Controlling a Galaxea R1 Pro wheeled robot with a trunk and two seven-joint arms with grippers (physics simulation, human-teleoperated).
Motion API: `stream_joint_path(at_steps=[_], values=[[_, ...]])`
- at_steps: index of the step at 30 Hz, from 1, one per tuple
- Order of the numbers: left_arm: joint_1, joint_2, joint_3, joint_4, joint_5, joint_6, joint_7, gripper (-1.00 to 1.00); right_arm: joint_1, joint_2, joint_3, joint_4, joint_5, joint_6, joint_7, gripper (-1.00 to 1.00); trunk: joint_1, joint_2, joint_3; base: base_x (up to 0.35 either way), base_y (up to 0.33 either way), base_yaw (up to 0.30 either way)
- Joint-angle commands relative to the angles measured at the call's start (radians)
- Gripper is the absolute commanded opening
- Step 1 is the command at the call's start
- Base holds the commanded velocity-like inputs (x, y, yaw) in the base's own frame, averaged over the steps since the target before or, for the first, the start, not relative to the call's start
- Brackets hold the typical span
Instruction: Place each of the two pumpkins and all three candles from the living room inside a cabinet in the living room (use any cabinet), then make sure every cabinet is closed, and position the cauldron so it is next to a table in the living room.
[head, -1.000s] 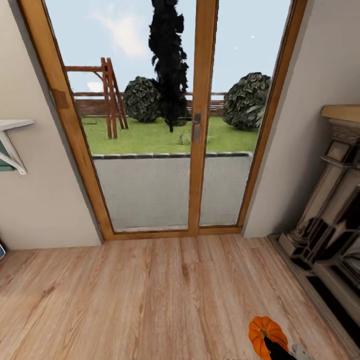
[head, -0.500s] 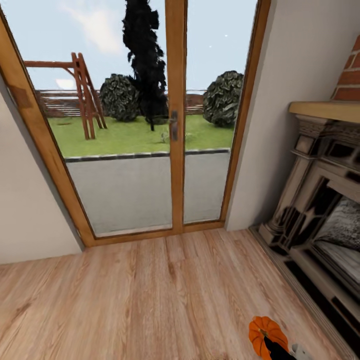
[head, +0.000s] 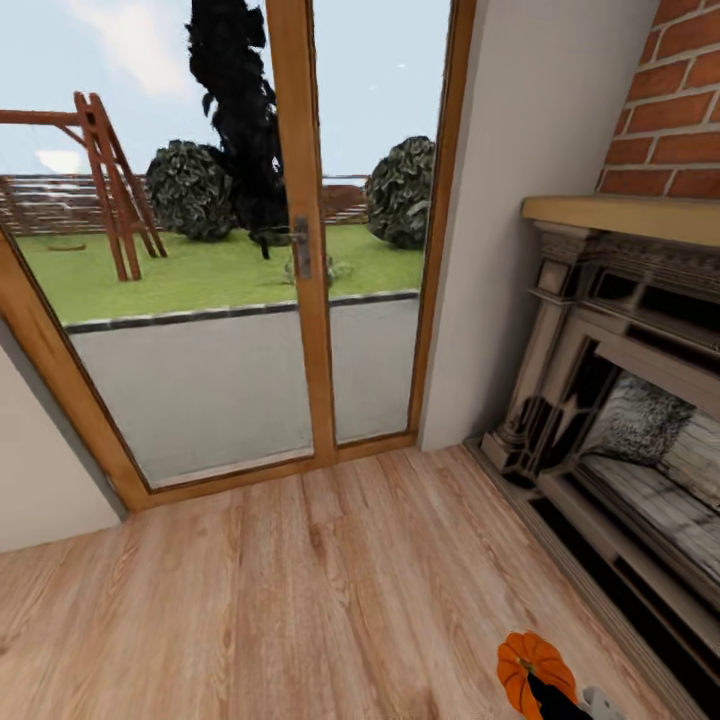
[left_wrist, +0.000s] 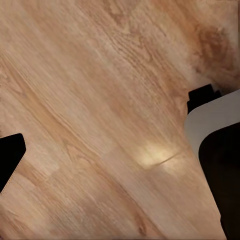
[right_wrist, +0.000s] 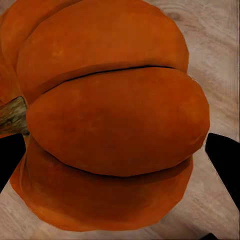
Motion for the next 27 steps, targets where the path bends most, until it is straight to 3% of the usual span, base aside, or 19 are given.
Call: stream_joint_path(at_steps=[1, 6, 15, 27], values=[[0.000, 0.001, -0.009, -0.002, 0.009, 0.007, 0.004, 1.00, -0.001, 0.000, 0.006, 0.001, -0.002, -0.004, 0.004, -1.00, 0.000, -0.001, -0.002, 0.000, 0.000, -0.240], [0.000, 0.001, -0.009, -0.001, 0.010, 0.007, 0.004, 1.00, -0.001, 0.000, 0.004, 0.000, 0.017, -0.003, 0.007, -1.00, 0.000, -0.001, -0.006, 0.000, 0.000, -0.201], [0.000, 0.001, -0.009, -0.001, 0.010, 0.007, 0.004, 1.00, -0.001, 0.001, 0.004, 0.000, 0.019, 0.000, 0.001, -1.00, 0.000, -0.001, -0.007, 0.000, 0.000, -0.042], [0.000, 0.001, -0.009, -0.001, 0.010, 0.007, 0.004, 1.00, -0.001, 0.001, 0.006, 0.001, 0.019, 0.000, -0.001, -1.00, 0.000, -0.001, -0.007, 0.000, 0.000, -0.260]])
